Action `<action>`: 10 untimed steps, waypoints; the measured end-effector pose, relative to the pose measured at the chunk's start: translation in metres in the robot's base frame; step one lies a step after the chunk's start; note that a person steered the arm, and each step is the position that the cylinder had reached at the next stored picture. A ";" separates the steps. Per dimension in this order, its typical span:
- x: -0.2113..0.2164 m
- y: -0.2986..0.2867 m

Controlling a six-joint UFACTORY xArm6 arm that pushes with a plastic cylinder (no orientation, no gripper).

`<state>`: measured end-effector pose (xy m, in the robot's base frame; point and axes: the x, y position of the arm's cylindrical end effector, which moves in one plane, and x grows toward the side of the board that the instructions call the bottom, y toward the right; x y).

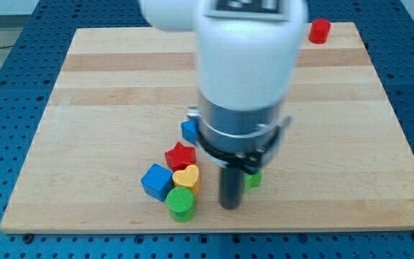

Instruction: Push the green star into the red circle

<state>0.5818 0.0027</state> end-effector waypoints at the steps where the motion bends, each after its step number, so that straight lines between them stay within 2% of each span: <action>1: -0.022 -0.001; 4: -0.007 0.086; 6: -0.053 0.116; 8: -0.029 0.158; 9: -0.053 0.158; 10: -0.099 0.158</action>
<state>0.4826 0.1605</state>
